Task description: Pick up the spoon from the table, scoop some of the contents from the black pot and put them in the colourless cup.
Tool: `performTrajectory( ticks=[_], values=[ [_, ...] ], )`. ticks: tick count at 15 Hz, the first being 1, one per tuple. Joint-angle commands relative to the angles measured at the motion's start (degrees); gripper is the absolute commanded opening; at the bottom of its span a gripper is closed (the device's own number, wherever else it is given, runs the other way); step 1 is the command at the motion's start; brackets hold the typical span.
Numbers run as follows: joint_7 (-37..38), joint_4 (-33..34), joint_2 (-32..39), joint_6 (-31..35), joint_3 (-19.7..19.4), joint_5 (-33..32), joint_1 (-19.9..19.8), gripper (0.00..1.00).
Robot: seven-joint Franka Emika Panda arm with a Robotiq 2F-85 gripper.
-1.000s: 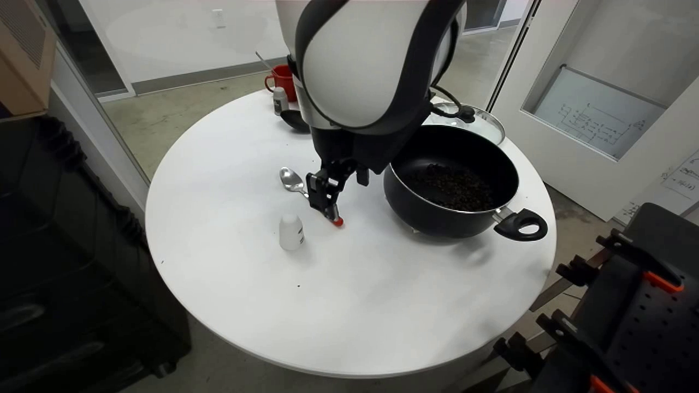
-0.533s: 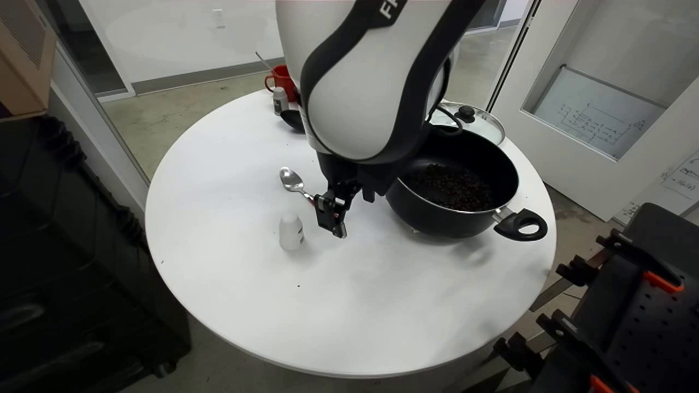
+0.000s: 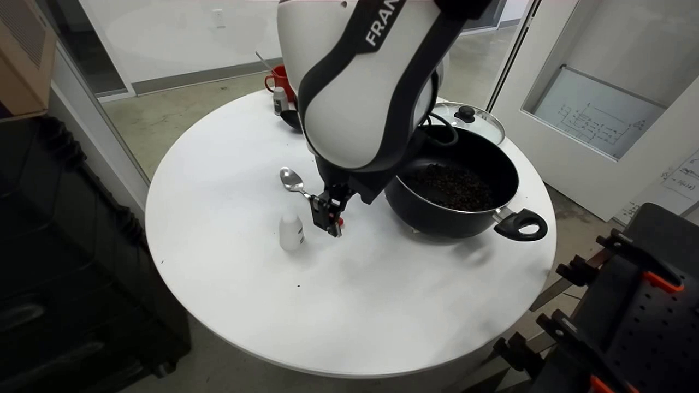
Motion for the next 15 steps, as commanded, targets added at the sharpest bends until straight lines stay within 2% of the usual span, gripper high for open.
performTrajectory(
  ticks=[1,7,15],
  values=[
    [-0.8,6.8,4.1,-1.3,0.4,3.2,-1.7,1.0],
    [-0.8,16.4,9.9,-2.6,0.2,5.6,-3.5,1.0],
    [-4.8,23.7,13.5,-14.8,3.3,7.9,-5.4,1.0]
  ],
)
